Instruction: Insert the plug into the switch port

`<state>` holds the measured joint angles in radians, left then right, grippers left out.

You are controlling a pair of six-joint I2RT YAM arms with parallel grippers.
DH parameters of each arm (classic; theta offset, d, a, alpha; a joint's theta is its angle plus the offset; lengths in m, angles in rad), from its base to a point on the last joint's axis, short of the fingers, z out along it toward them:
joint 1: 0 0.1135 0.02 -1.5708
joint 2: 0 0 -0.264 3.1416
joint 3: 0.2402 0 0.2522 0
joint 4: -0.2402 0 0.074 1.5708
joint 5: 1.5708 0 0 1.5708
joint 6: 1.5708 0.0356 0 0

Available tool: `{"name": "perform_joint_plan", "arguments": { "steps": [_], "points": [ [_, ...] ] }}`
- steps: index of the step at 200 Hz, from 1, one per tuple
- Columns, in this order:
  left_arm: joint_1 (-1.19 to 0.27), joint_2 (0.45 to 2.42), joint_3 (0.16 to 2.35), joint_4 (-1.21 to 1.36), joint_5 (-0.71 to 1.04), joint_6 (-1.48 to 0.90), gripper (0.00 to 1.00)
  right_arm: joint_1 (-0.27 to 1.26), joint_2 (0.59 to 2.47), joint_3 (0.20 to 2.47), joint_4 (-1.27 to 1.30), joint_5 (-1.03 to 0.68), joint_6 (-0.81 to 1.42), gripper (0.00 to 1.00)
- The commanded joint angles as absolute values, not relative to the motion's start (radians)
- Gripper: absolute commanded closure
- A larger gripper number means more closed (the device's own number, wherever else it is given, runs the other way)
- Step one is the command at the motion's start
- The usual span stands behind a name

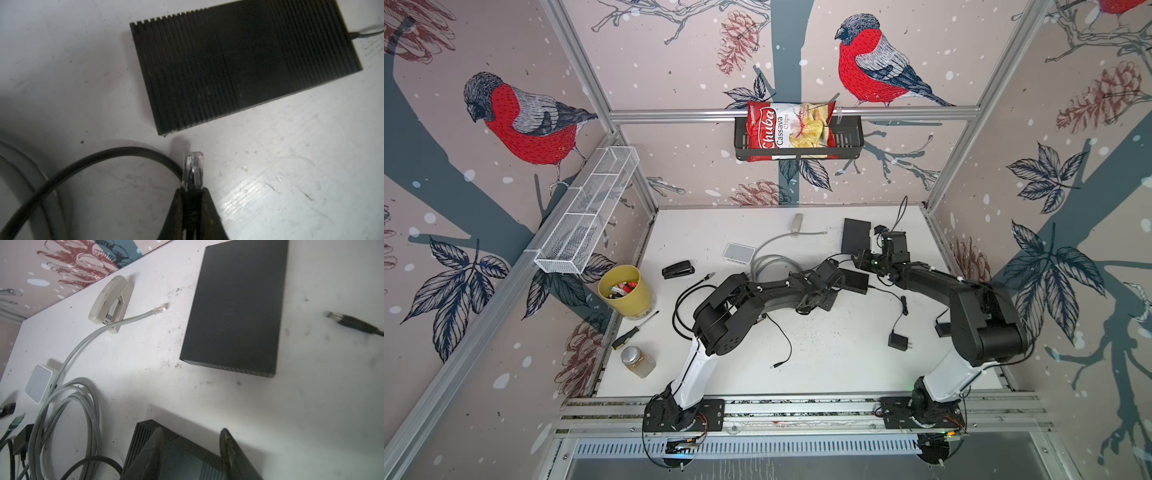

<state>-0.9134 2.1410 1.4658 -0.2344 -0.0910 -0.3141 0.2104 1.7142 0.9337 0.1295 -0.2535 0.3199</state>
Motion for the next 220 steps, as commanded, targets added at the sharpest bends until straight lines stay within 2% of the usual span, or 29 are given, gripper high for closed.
{"name": "perform_joint_plan", "arguments": {
  "steps": [1,82,142,220],
  "points": [
    [-0.904,2.174,1.515,-0.345,-0.092,-0.318,0.93,0.225,1.753,0.955,0.171,-0.337,0.233,0.54],
    [-0.883,2.232,1.643,-0.446,-0.105,-0.283,0.93,0.238,1.864,1.006,0.088,-0.473,0.124,0.56],
    [-0.883,2.231,1.652,-0.430,-0.130,-0.240,0.93,0.233,1.880,0.997,0.026,-0.534,0.153,0.58],
    [-0.873,2.189,1.616,-0.375,-0.116,-0.128,0.93,0.235,1.866,0.992,-0.012,-0.485,0.135,0.59]
  ]
}}
